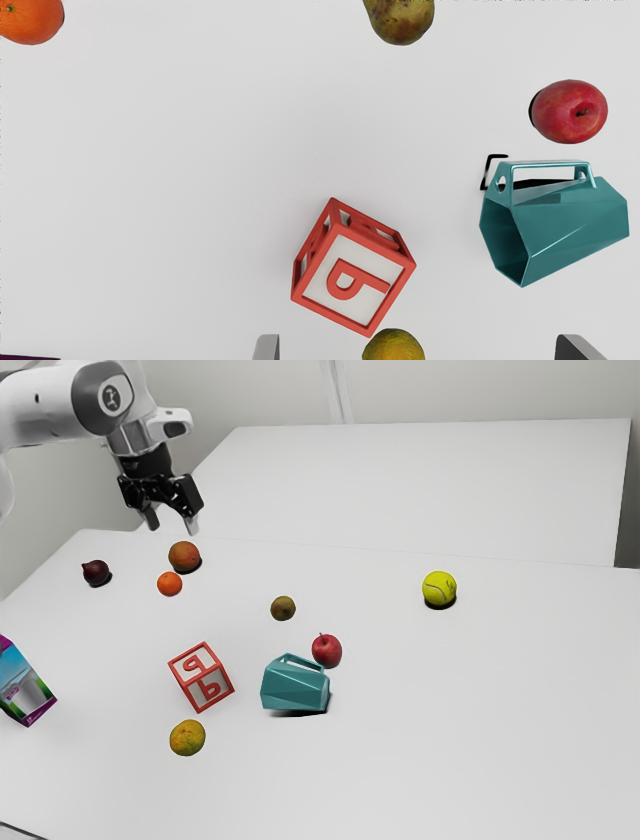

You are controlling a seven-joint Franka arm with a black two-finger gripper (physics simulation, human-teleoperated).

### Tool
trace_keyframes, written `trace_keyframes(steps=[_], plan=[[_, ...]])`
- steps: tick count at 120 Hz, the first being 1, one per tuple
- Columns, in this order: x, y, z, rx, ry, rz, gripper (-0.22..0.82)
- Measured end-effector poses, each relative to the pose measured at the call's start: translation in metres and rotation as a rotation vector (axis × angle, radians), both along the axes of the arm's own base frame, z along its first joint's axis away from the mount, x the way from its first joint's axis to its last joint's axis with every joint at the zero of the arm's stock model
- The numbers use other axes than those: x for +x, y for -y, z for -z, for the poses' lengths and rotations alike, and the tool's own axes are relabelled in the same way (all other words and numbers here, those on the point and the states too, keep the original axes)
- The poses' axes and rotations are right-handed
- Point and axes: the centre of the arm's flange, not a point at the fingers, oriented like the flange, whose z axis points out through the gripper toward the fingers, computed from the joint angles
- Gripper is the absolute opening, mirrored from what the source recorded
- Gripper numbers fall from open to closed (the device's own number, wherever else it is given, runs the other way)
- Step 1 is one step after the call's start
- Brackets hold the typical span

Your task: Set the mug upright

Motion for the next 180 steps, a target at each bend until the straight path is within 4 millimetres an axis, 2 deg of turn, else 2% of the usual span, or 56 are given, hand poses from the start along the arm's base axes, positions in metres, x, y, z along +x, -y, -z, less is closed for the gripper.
trace_keyframes(steps=[12, 20, 39, 69, 92, 117, 155, 180], plan=[[-0.001, 0.000, 0.006, -0.008, 0.001, 0.010, 0.60], [-0.005, 0.002, 0.017, -0.044, -0.014, 0.009, 0.60], [-0.027, 0.013, 0.053, -0.214, -0.075, -0.027, 0.60], [-0.043, 0.041, 0.119, -0.493, -0.180, -0.143, 0.60], [-0.043, 0.048, 0.165, -0.596, -0.223, -0.251, 0.60], [-0.039, 0.050, 0.213, -0.603, -0.276, -0.323, 0.60], [-0.036, 0.048, 0.253, -0.586, -0.297, -0.352, 0.59], [-0.032, 0.068, 0.269, -0.623, -0.310, -0.350, 0.59]])
